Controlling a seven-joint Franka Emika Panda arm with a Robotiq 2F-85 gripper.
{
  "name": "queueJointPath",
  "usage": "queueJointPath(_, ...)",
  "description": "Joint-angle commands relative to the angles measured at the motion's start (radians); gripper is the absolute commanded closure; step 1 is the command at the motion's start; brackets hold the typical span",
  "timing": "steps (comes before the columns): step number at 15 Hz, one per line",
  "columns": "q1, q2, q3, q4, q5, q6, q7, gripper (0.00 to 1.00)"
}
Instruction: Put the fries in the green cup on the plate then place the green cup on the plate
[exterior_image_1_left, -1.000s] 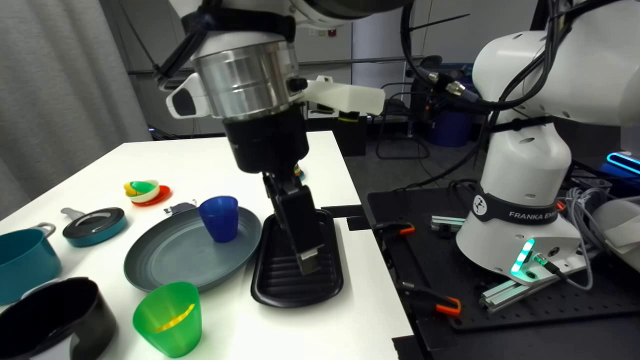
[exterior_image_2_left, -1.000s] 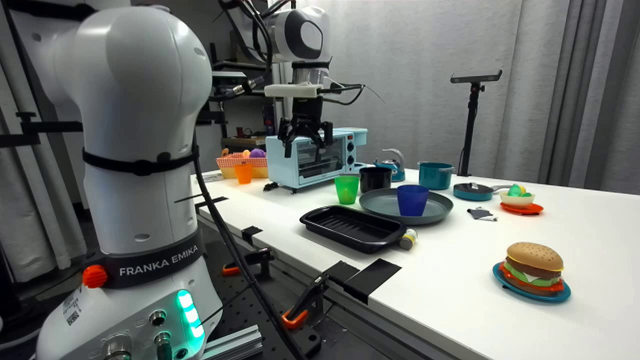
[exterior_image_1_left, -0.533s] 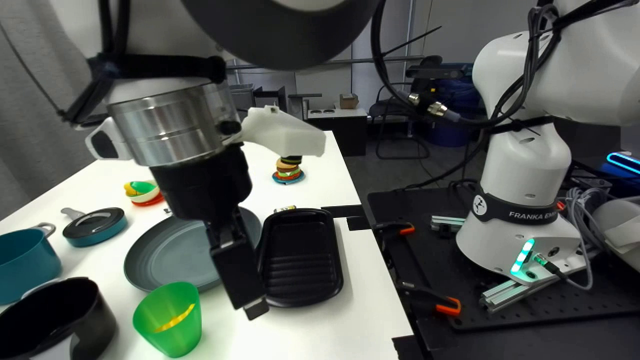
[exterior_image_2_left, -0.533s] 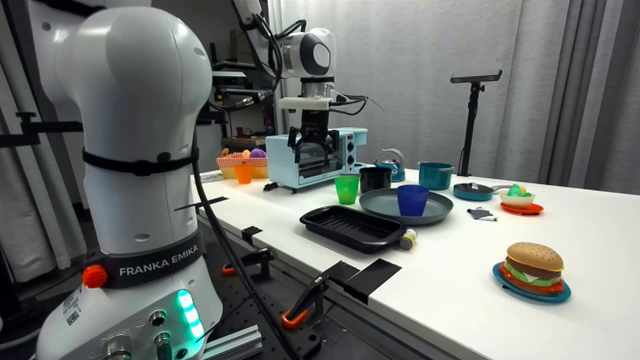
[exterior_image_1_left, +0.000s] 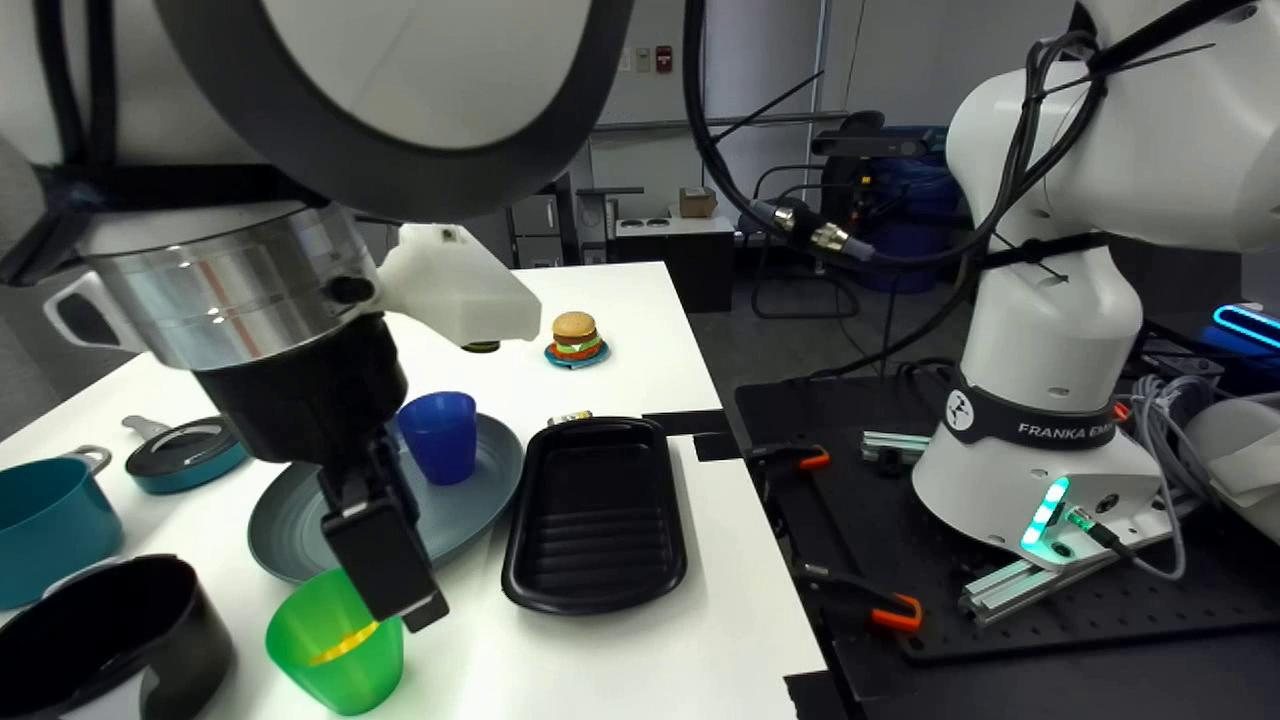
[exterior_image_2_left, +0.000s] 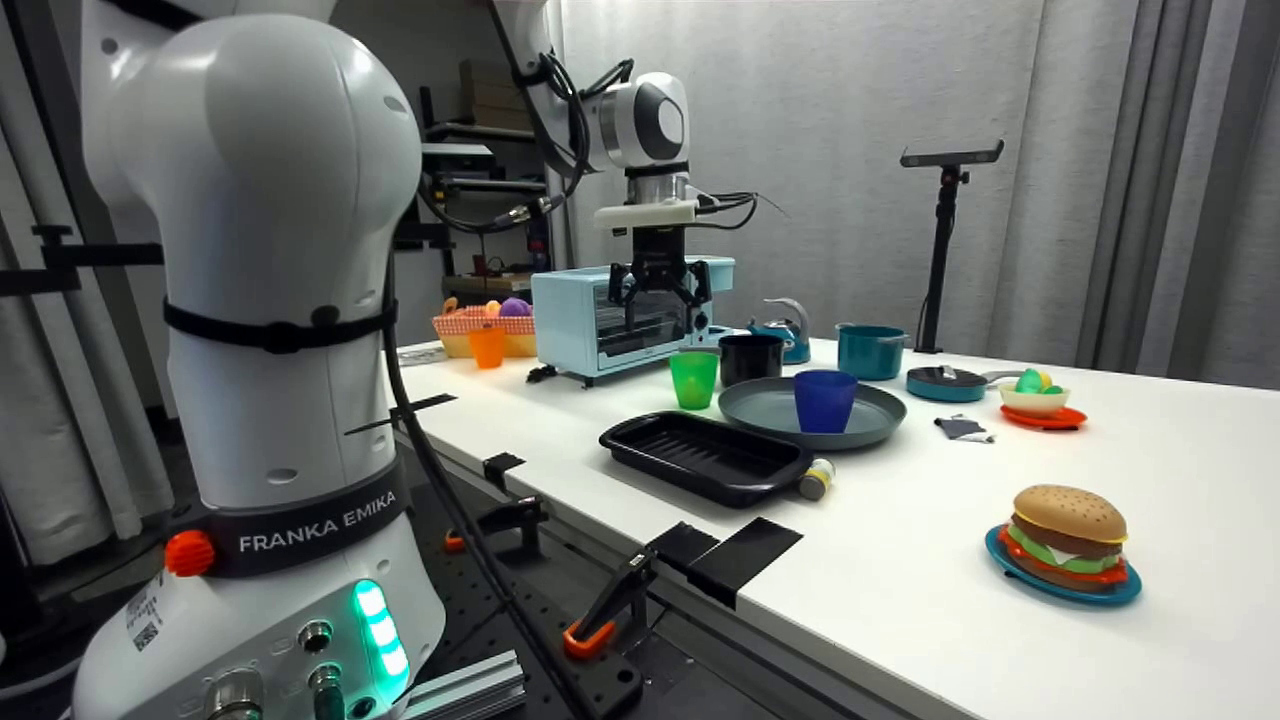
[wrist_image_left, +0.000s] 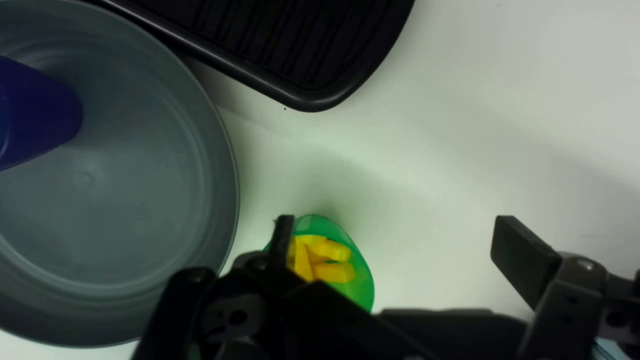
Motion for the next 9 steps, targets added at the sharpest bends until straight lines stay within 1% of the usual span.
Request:
queueJointPath(1, -0.009, 0.05, 0.01, 0.053, -0.008, 0.006, -0.02, 0.0)
queueJointPath(9, -0.005, 0.12, 0.029, 0.093, 0.004, 0.025, -0.041, 0.0)
